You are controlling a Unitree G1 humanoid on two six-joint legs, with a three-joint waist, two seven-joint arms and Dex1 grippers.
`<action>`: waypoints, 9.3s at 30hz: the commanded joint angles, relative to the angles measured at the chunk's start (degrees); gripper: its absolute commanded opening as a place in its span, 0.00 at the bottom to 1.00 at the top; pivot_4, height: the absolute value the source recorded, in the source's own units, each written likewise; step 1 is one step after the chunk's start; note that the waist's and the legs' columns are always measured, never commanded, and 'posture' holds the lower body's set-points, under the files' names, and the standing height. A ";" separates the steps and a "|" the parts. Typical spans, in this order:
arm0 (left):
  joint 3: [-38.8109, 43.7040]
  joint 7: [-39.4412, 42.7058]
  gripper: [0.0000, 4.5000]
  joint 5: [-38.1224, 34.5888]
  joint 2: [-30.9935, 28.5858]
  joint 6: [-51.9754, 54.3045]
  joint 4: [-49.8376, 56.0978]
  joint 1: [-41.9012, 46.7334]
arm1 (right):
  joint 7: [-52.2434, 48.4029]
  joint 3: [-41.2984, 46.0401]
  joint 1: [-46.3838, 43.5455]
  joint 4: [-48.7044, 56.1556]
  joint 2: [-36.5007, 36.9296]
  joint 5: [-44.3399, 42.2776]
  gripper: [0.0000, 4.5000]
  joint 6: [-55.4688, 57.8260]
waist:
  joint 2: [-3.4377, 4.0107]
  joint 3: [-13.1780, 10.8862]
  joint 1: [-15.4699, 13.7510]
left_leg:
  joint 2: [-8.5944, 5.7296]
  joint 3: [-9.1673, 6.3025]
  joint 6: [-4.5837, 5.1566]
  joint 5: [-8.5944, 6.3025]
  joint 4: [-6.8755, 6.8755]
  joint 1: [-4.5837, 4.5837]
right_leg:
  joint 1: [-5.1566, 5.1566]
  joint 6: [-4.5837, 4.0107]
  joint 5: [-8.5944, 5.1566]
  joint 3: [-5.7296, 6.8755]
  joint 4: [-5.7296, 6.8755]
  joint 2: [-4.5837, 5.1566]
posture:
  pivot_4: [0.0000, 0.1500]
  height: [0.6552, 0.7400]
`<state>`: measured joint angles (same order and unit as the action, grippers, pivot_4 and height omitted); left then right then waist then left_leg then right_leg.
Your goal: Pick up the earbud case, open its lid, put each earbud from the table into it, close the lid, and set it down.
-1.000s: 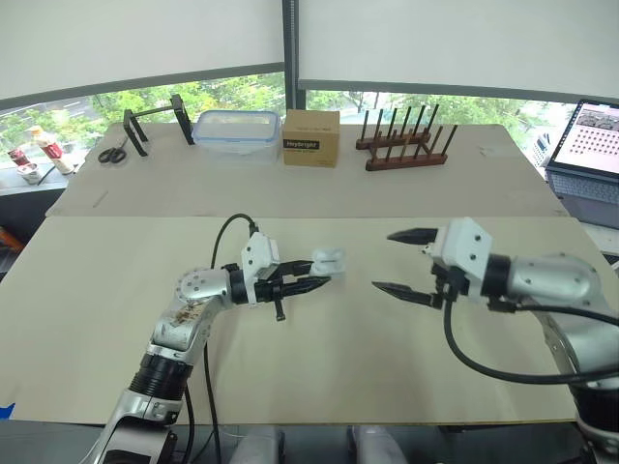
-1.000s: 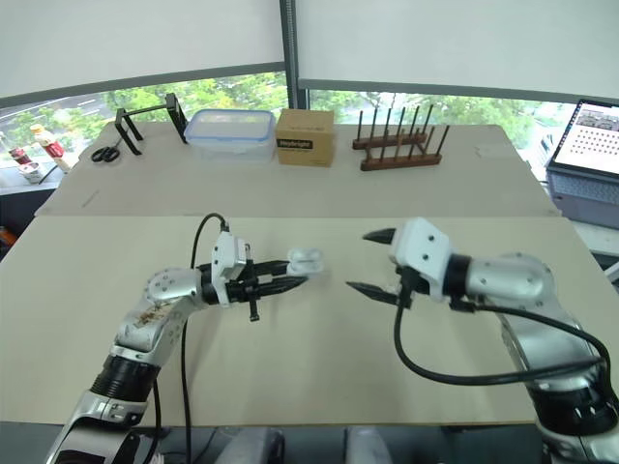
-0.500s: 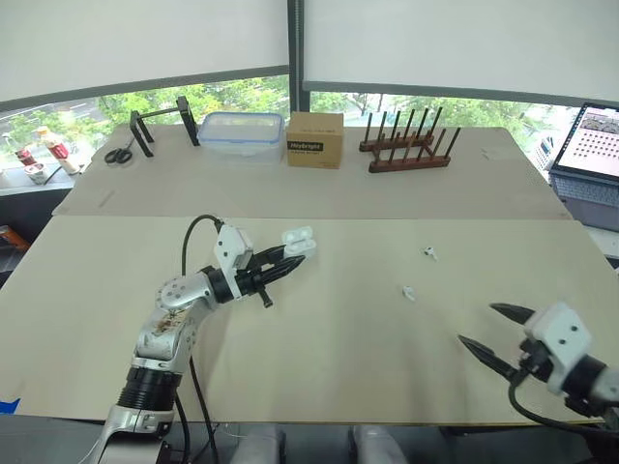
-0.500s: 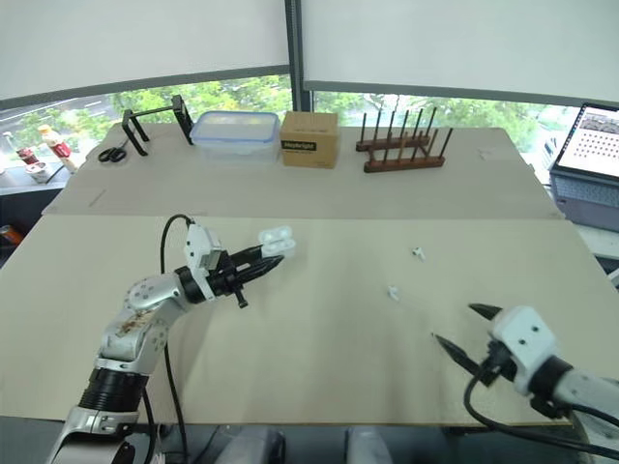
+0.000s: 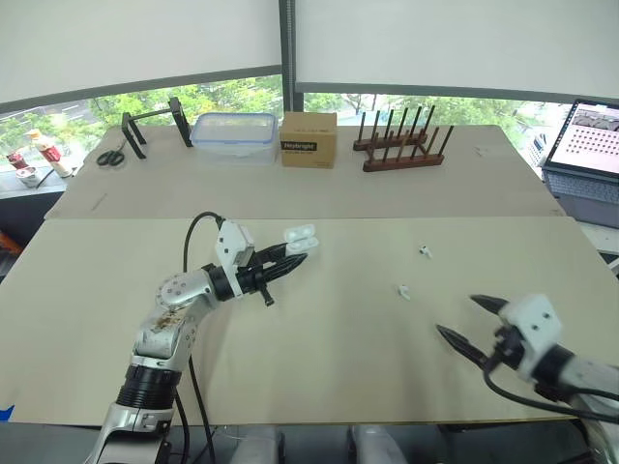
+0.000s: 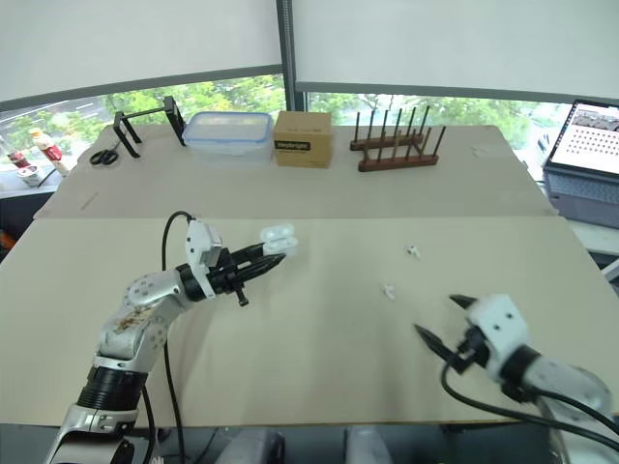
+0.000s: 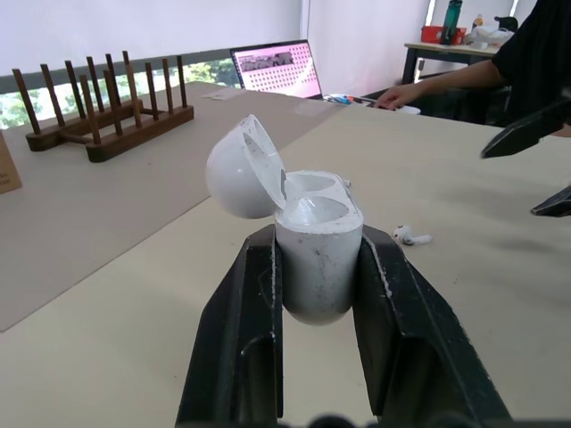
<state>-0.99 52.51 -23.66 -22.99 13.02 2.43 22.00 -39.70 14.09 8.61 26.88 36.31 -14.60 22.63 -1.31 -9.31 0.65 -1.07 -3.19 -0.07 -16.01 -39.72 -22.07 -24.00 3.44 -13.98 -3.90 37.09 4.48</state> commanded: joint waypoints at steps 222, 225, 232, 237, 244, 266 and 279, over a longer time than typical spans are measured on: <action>-5.88 -0.49 0.12 -0.46 -2.01 2.86 10.63 -9.59 | -37.38 -14.11 -8.38 6.86 42.52 16.41 0.57 0.25 | 0.06 -0.06 -0.55 | 0.03 0.03 0.13 -0.09 0.40 0.78 | 0.80 0.06 -0.05 0.05 -0.45 0.07 | 1.00 1.00; -5.89 -0.64 0.12 -0.29 -1.93 3.00 10.76 -9.49 | -35.63 -16.53 -8.76 7.22 41.79 18.31 0.57 0.92 | 0.06 -0.07 -0.56 | 0.02 0.04 0.13 -0.09 0.40 0.78 | 0.80 0.06 -0.05 0.05 -0.46 0.08 | 1.00 1.00; -5.95 -1.09 0.12 0.09 -1.49 3.42 11.03 -9.31 | -33.33 -21.82 -10.34 6.52 39.22 21.12 0.57 2.85 | 0.05 -0.07 -0.51 | 0.03 0.04 0.13 -0.09 0.40 0.78 | 0.80 0.06 -0.05 0.05 -0.46 0.07 | 1.00 1.00; -5.93 -1.35 0.12 0.22 -1.28 3.36 11.02 -9.20 | -32.70 -25.11 -12.12 4.69 37.63 23.58 0.57 3.14 | 0.06 -0.07 -0.51 | 0.02 0.05 0.13 -0.09 0.40 0.78 | 0.79 0.06 -0.05 0.08 -0.47 0.06 | 1.00 1.00; -5.66 -1.46 0.12 0.16 -1.38 3.60 11.32 -9.36 | -32.84 -26.33 -12.57 4.38 36.34 23.73 0.57 4.73 | 0.04 -0.06 -0.45 | 0.03 0.03 0.13 -0.09 0.40 0.82 | 0.85 0.06 -0.05 0.07 -0.47 0.06 | 1.00 1.00; -5.85 -1.53 0.12 0.25 -1.19 3.75 11.39 -9.42 | -34.42 -26.95 -11.88 3.22 36.37 23.78 0.08 4.66 | -0.19 -0.03 -0.13 | 0.05 0.02 0.13 -0.09 0.41 0.91 | 0.93 0.05 -0.05 0.08 -0.48 0.04 | 1.00 1.00; -5.39 -1.36 0.12 0.11 -0.97 3.10 10.58 -8.36 | -35.83 -21.09 -18.06 6.77 31.81 13.20 0.08 10.26 | -0.15 -0.08 0.15 | 0.05 0.01 0.13 -0.09 0.43 0.88 | 0.87 0.06 -0.04 0.06 -0.49 0.04 | 1.00 1.00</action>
<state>-7.31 51.02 -22.81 -24.20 17.38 12.47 12.66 -75.12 -10.19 -6.75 31.50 68.96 2.37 30.07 -1.46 -9.39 0.80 -1.02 -3.19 0.06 -16.10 -39.28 -21.19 -23.14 3.50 -14.03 -3.85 36.61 4.52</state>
